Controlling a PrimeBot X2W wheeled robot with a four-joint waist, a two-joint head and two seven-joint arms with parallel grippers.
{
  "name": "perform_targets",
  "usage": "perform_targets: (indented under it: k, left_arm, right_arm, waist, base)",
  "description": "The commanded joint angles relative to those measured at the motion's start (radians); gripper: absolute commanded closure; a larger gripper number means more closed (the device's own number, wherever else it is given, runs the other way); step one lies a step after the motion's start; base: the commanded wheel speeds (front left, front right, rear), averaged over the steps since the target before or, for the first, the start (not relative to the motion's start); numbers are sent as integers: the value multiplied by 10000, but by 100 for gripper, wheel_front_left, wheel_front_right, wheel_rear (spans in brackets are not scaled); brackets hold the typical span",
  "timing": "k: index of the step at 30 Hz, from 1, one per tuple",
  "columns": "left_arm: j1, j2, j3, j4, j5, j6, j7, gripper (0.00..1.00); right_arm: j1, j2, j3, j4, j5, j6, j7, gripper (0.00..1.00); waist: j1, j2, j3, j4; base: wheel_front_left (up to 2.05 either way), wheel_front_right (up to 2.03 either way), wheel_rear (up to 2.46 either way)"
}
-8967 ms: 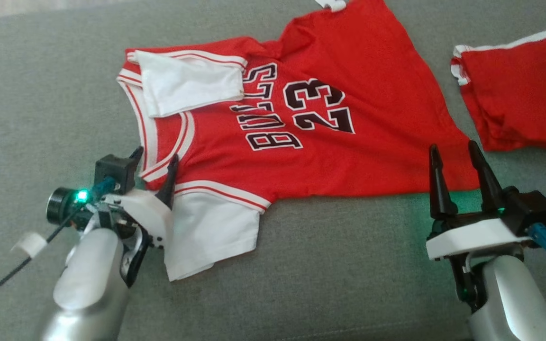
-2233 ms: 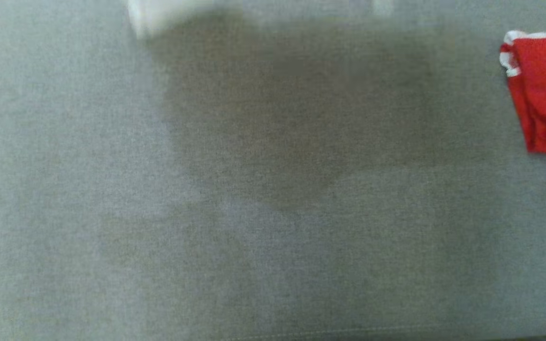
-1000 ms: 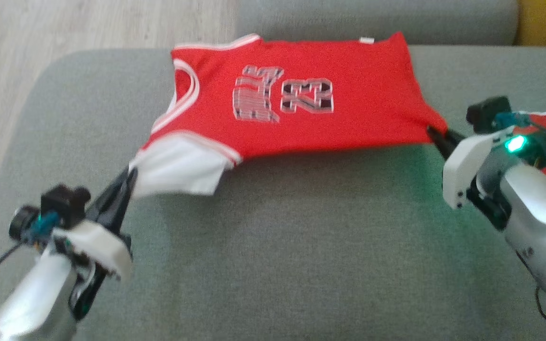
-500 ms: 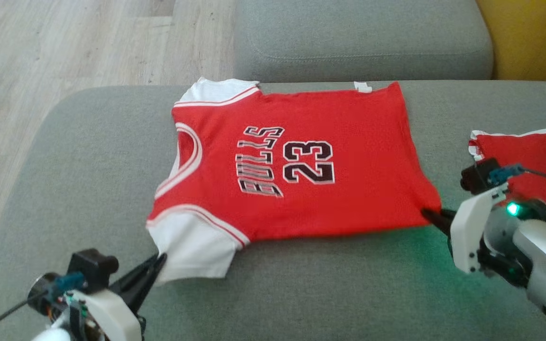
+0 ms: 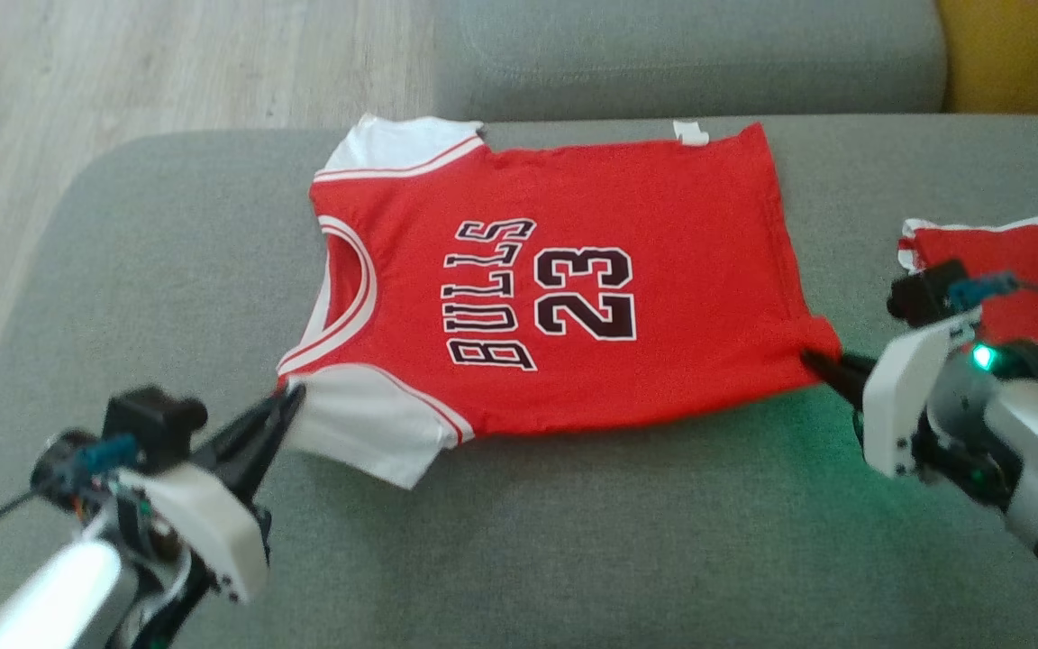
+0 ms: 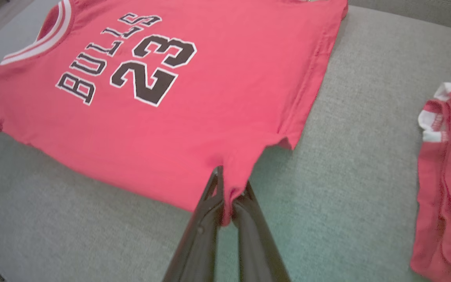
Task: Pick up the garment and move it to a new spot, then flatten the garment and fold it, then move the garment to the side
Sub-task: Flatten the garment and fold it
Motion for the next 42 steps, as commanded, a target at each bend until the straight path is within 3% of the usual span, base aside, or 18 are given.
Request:
perform_targets:
  k: [1,11,28,29,30,31,33,38,42]
  left_arm:
    - [-910,232,611,-93,115,-34,-75,100]
    - [-3513,-352,393,1965,204,-738,420,100]
    - [-6138,-1285,-232,5254,378,-1081,-143,100]
    - [-6255,-1344,-260,5402,404,-1084,-215,93]
    - [-6383,-1411,-261,5565,470,-1051,-337,15]
    - [-6492,-1492,-275,5737,513,-1033,-421,0]
    - [-6704,-1659,-190,6076,541,-892,-688,0]
    - [-7388,-2189,364,6773,863,191,-2504,0]
    - [-7485,-2639,761,6921,843,555,-4088,0]
  right_arm:
    - [-402,-6,-226,-68,118,-7,-181,100]
    - [-1561,560,-608,851,222,-7,-125,100]
    - [-3095,1486,-433,2493,-97,-7,-182,100]
    - [-3183,1521,-467,2566,-80,-7,-255,100]
    - [-3280,1547,-494,2671,-117,-7,-387,11]
    - [-3385,1584,-499,2748,-190,-7,-562,0]
    - [-3573,1725,-691,2965,-141,-7,-973,0]
    - [-3999,2050,-1327,3350,-70,-7,-2731,0]
    - [-3976,2417,-1828,3496,36,-7,-4343,0]
  waist:
    - [-1,-1,185,-14]
    - [-1,-1,1042,-34]
    - [-1,-1,2379,-276]
    - [-1,-1,2448,-276]
    - [-1,-1,2507,-268]
    - [-1,-1,2557,-268]
    - [-1,-1,2637,-276]
    - [-1,-1,2672,-167]
    - [-1,-1,2423,-48]
  base:
    - [0,0,0]
    - [0,0,0]
    - [0,0,0]
    - [0,0,0]
    - [0,0,0]
    - [0,0,0]
    - [0,0,0]
    - [0,0,0]
    - [0,0,0]
